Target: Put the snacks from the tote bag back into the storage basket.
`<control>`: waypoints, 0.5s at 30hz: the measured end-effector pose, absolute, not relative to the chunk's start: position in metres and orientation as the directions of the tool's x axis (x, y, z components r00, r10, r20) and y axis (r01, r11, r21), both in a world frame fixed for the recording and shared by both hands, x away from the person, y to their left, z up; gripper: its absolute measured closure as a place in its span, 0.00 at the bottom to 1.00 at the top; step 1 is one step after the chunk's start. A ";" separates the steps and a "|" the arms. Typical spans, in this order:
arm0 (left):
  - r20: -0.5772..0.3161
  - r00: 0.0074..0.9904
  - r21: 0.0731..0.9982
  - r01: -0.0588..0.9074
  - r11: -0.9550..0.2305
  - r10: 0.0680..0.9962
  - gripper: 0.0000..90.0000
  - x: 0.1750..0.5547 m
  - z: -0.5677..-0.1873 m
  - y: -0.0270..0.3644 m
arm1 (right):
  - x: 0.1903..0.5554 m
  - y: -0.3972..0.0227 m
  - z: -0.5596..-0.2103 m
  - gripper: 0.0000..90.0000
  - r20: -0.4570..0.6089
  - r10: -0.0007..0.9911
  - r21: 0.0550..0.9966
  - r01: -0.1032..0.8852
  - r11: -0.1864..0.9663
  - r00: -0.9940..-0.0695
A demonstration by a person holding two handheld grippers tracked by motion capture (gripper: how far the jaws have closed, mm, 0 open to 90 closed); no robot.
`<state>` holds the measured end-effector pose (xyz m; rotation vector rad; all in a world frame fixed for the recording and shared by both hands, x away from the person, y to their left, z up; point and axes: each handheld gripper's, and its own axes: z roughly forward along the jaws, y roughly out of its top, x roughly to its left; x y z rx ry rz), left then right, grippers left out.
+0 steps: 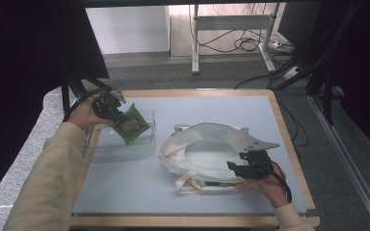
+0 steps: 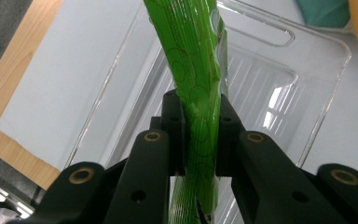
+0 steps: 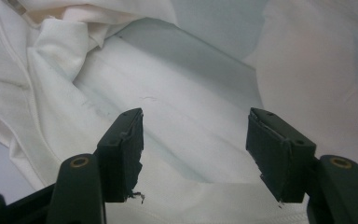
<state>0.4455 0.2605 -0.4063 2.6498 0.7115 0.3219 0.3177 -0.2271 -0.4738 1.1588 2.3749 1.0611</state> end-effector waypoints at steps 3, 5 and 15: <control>0.132 0.862 0.399 0.405 -0.822 0.489 0.88 0.447 -0.408 0.257 | 0.318 -0.228 -0.474 0.41 0.055 0.772 0.725 0.557 0.405 -0.633; 0.143 0.867 0.393 0.394 -0.831 0.478 0.88 0.448 -0.410 0.254 | 0.317 -0.228 -0.474 0.41 0.058 0.774 0.724 0.560 0.402 -0.631; 0.210 0.883 0.351 0.334 -0.875 0.421 0.86 0.458 -0.418 0.240 | 0.318 -0.229 -0.474 0.41 0.054 0.775 0.724 0.559 0.403 -0.629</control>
